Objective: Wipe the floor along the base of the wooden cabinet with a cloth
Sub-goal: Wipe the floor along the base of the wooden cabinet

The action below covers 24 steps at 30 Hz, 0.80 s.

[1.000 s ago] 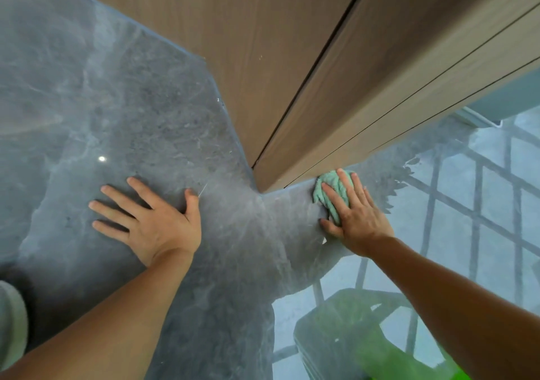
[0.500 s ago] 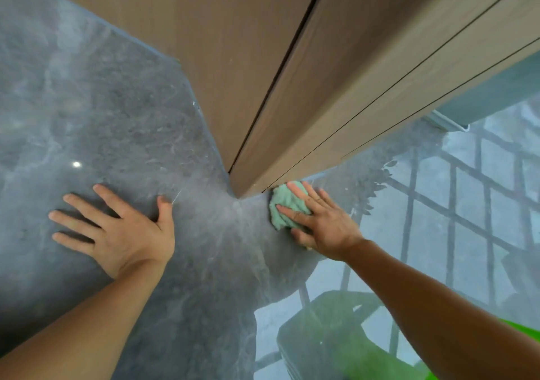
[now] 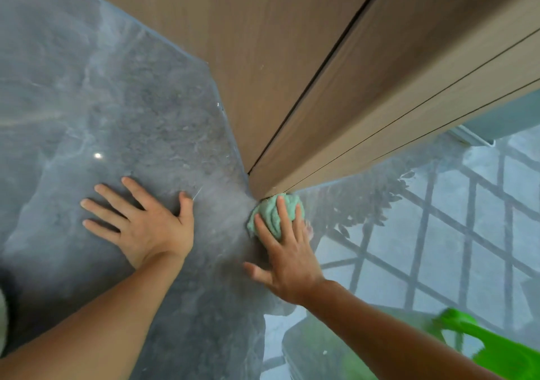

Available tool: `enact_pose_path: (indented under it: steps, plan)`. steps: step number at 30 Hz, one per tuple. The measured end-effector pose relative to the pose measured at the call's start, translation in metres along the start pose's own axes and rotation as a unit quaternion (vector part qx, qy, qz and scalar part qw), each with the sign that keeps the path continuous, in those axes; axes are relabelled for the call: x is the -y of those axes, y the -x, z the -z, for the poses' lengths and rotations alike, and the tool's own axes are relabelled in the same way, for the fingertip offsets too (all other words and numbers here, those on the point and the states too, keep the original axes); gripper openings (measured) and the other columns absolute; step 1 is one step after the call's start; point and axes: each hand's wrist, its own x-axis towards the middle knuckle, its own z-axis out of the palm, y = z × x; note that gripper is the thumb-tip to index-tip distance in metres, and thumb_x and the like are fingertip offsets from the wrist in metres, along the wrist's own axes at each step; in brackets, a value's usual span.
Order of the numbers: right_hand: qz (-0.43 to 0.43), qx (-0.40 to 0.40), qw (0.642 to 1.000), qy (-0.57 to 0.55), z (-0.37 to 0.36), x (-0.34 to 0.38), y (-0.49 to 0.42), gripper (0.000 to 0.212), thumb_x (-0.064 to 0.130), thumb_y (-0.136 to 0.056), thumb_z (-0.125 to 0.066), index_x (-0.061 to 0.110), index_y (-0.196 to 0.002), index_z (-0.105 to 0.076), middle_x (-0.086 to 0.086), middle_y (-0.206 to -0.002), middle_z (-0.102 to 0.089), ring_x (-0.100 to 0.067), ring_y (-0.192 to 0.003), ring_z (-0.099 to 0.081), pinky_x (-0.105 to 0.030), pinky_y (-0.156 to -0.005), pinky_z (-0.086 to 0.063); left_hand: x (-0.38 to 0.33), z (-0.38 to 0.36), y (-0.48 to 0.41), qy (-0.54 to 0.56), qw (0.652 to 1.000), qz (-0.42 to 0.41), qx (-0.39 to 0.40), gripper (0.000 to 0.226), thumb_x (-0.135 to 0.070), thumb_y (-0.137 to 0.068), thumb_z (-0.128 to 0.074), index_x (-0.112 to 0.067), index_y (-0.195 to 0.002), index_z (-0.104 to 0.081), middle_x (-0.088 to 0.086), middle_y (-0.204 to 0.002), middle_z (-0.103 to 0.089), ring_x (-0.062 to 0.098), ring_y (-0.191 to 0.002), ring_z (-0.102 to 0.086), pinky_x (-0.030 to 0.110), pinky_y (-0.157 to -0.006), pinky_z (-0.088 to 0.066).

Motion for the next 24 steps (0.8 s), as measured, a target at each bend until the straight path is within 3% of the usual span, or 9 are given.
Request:
enact_pose_path:
  steps: [4,8,12,17,20,24]
  plan:
    - [0.038,0.016,0.999,0.022,0.008,0.013,0.002,0.088,0.081,-0.084,-0.023,0.034,-0.155,0.002,-0.006,-0.157,0.036,-0.041,-0.141,0.033,-0.059,-0.104,0.021,-0.001,0.003,-0.001,-0.001,1.0,0.002,0.002,0.101,-0.068,-0.087,-0.039,-0.001,-0.16,-0.017,0.038,-0.165,-0.008,0.062,-0.152,-0.002,0.075,-0.118,-0.002]
    - [0.136,0.041,0.989,0.037,0.011,0.026,-0.002,0.082,0.069,-0.09,-0.036,0.031,-0.155,-0.007,-0.005,-0.158,0.033,-0.037,-0.139,0.037,-0.05,-0.103,0.028,-0.001,0.004,0.001,-0.001,1.0,0.002,0.002,0.101,-0.068,-0.088,-0.039,-0.001,-0.16,-0.016,0.038,-0.165,-0.008,0.061,-0.152,-0.002,0.074,-0.119,-0.002]
    - [0.156,0.012,0.987,0.018,0.013,0.042,-0.029,0.069,0.059,-0.095,-0.033,0.03,-0.154,-0.012,-0.006,-0.161,0.024,-0.039,-0.145,0.025,-0.048,-0.108,0.023,-0.003,0.006,0.002,-0.006,1.0,0.007,0.009,0.101,-0.069,-0.088,-0.038,-0.001,-0.16,-0.016,0.038,-0.165,-0.009,0.061,-0.152,-0.003,0.074,-0.119,-0.003]
    - [0.091,-0.033,0.994,-0.043,0.023,0.069,-0.092,0.066,0.05,-0.097,-0.033,0.026,-0.155,-0.014,-0.011,-0.162,0.02,-0.039,-0.147,0.018,-0.052,-0.122,-0.001,-0.005,0.005,0.002,-0.011,1.0,0.017,0.017,0.1,-0.069,-0.088,-0.036,-0.001,-0.16,-0.018,0.038,-0.165,-0.01,0.06,-0.152,-0.004,0.074,-0.12,-0.003]
    - [0.01,-0.041,0.996,-0.084,0.034,0.092,-0.141,0.069,0.056,-0.096,-0.031,0.029,-0.155,-0.009,-0.008,-0.16,0.028,-0.037,-0.146,0.023,-0.055,-0.118,0.0,-0.005,0.002,0.003,-0.018,0.999,0.016,0.022,0.1,-0.069,-0.088,-0.034,-0.001,-0.16,-0.02,0.037,-0.165,-0.01,0.06,-0.152,-0.004,0.074,-0.12,-0.003]
    - [0.014,-0.073,0.995,-0.072,0.061,0.103,-0.214,0.067,0.057,-0.095,-0.036,0.03,-0.154,-0.019,-0.008,-0.164,0.014,-0.039,-0.148,0.013,-0.055,-0.118,-0.003,-0.005,0.0,0.002,-0.018,0.999,0.027,0.014,0.102,-0.069,-0.085,-0.038,-0.001,-0.159,-0.025,0.037,-0.165,-0.013,0.06,-0.152,-0.007,0.073,-0.12,-0.003]
